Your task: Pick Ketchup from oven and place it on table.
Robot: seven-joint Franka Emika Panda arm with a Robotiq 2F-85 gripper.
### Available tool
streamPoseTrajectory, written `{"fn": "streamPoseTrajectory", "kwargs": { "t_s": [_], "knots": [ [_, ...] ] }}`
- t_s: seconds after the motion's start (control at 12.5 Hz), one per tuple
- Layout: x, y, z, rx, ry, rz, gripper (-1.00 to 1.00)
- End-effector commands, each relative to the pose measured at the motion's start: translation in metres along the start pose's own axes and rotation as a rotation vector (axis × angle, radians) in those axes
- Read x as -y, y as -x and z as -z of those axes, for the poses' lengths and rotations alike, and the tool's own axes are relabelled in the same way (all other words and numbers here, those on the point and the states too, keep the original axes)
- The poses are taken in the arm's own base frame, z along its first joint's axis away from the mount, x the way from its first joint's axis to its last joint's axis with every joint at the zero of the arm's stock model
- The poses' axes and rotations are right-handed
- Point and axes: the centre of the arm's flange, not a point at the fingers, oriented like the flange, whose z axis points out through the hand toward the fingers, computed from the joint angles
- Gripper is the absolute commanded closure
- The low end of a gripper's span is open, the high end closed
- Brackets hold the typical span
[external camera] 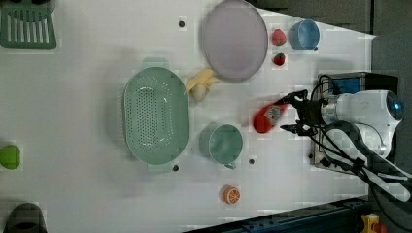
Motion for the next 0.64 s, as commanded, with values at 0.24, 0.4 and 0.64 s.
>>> {"fn": "streamPoseTrajectory", "kwargs": {
  "t_s": [0.24, 0.4, 0.64],
  "knots": [
    [0.021, -0.005, 0.137, -0.02, -0.102, -0.041, -1.0],
    [0.021, -0.004, 0.202, -0.023, -0.113, -0.038, -1.0],
    [0.007, -0.006, 0.314, -0.031, -0.135, -0.045, -1.0]
  ]
}}
